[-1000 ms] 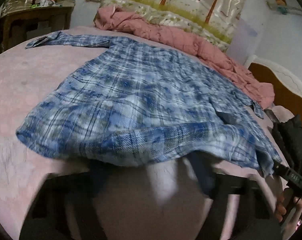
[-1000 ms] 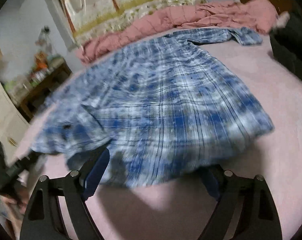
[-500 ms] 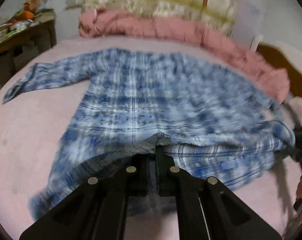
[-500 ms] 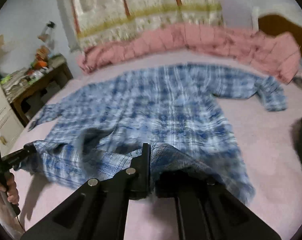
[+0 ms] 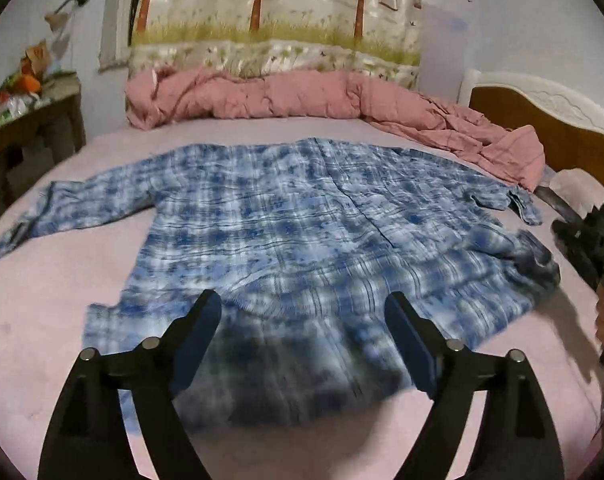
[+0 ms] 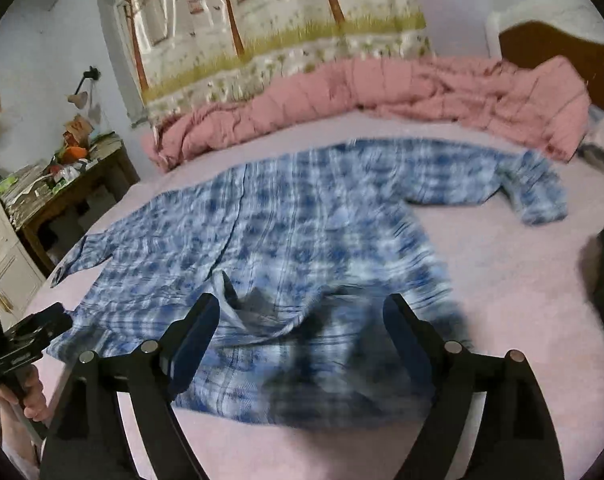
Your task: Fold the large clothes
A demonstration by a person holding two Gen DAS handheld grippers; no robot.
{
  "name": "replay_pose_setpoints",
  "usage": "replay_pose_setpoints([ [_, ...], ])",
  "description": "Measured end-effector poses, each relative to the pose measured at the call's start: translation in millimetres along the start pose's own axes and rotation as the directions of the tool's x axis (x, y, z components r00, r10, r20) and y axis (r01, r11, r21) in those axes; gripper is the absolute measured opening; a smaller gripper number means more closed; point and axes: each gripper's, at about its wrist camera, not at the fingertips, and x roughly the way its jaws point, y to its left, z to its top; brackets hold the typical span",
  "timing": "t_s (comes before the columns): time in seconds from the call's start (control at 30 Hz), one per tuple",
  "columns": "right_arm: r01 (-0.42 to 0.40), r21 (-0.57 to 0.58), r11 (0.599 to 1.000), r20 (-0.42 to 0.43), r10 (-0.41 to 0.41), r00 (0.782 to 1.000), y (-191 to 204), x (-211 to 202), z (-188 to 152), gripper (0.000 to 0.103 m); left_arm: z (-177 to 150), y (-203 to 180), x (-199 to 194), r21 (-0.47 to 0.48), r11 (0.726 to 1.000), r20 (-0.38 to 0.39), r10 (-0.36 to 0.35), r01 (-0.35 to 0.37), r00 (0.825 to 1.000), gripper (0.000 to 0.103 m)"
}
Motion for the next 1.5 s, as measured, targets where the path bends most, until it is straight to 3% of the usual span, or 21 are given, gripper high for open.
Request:
replay_pose_setpoints([
  [0.07, 0.022, -0.04, 0.999, 0.001, -0.022, 1.0, -4.0, -12.0, 1.5, 0.092, -6.0, 0.7, -10.6, 0.023, 0.998, 0.016, 0.057, -0.057, 0.998, 0.089],
  [0.13, 0.101, -0.101, 0.99, -0.014, -0.103, 0.995, -8.8, -17.1, 0.4, 0.092, -13.3, 4.6, -16.7, 0.057, 0.989, 0.035, 0.137, -0.139, 0.99, 0.097],
  [0.23, 0.23, -0.179, 0.957, -0.044, -0.241, 0.969, -17.9, -12.0, -4.8, 0.092, -21.8, 21.7, -7.2, 0.095, 0.973, -0.028, 0.215, -0.212, 0.976, 0.102],
  [0.33, 0.245, -0.26, 0.934, -0.164, -0.292, 0.942, -27.5, 10.7, -13.3, 0.092, -24.8, 25.5, 20.8, 0.162, 0.976, -0.184, 0.174, -0.145, 0.967, 0.101],
  [0.4, 0.237, -0.324, 0.916, -0.199, -0.311, 0.929, -26.9, 27.2, -17.0, 0.092, -22.8, 11.3, 35.1, 0.206, 0.974, -0.211, 0.136, -0.092, 0.968, 0.1],
  [0.47, 0.292, -0.378, 0.878, -0.191, -0.383, 0.904, -27.0, 46.8, -16.1, 0.092, -15.5, -6.7, 48.9, 0.211, 0.974, -0.199, 0.124, -0.081, 0.972, 0.1],
  [0.57, 0.387, -0.328, 0.862, -0.125, -0.446, 0.886, -37.5, 56.7, -2.2, 0.092, 0.6, -32.8, 77.2, 0.242, 0.965, -0.176, 0.149, -0.104, 0.973, 0.099],
  [0.63, 0.49, -0.209, 0.846, -0.042, -0.509, 0.86, -55.7, 52.8, 13.7, 0.092, 13.8, -38.5, 97.3, 0.236, 0.959, -0.165, 0.196, -0.154, 0.966, 0.098],
  [0.7, 0.533, -0.101, 0.84, -0.003, -0.536, 0.844, -75.8, 46.7, 20.0, 0.092, 29.7, -36.0, 112.3, 0.197, 0.964, -0.15, 0.211, -0.18, 0.966, 0.097],
  [0.73, 0.523, -0.065, 0.85, -0.005, -0.524, 0.851, -83.6, 45.7, 20.4, 0.092, 35.5, -32.7, 116.7, 0.173, 0.964, -0.138, 0.228, -0.203, 0.964, 0.097],
  [0.83, 0.431, 0.036, 0.902, -0.061, -0.429, 0.901, -108.8, 46.5, 12.9, 0.092, 48.0, -23.0, 122.1, 0.107, 0.964, -0.104, 0.252, -0.242, 0.962, 0.096],
  [0.97, 0.32, 0.094, 0.943, -0.029, -0.319, 0.947, -113.8, 32.5, 8.2, 0.092, 49.4, -20.9, 108.7, 0.101, 0.975, -0.07, 0.203, -0.196, 0.977, 0.096],
  [1.07, 0.185, 0.048, 0.982, -0.033, -0.183, 0.983, -99.2, 21.6, 1.7, 0.092, 38.4, -24.9, 79.7, 0.135, 0.984, -0.057, 0.122, -0.114, 0.991, 0.096],
  [1.17, 0.15, -0.059, 0.987, -0.066, -0.153, 0.986, -71.1, 22.9, -10.2, 0.092, 26.0, -30.9, 61.0, 0.184, 0.982, -0.091, 0.056, -0.038, 0.994, 0.097],
  [1.23, 0.125, -0.182, 0.975, -0.116, -0.147, 0.982, -45.3, 31.8, -13.5, 0.092, 19.6, -35.3, 56.9, 0.206, 0.978, -0.13, 0.053, -0.025, 0.99, 0.097],
  [1.3, 0.0, -0.284, 0.959, -0.198, -0.058, 0.979, -7.8, 41.7, -15.6, 0.092, 15.1, -34.2, 52.3, 0.194, 0.979, -0.123, 0.088, -0.063, 0.989, 0.097],
  [1.4, -0.114, -0.256, 0.96, -0.284, 0.038, 0.958, 34.0, 62.8, -14.8, 0.092, 8.0, -25.8, 52.7, 0.156, 0.983, -0.115, 0.114, -0.095, 0.987, 0.097],
  [1.43, -0.146, -0.21, 0.967, -0.345, 0.067, 0.936, 48.0, 78.3, -15.0, 0.092, 5.0, -22.9, 56.1, 0.139, 0.986, -0.126, 0.111, -0.094, 0.986, 0.097],
  [1.5, -0.14, -0.171, 0.975, -0.383, 0.065, 0.921, 67.4, 101.8, -15.2, 0.092, -5.4, -17.2, 65.8, 0.11, 0.99, -0.156, 0.103, -0.086, 0.982, 0.097],
])
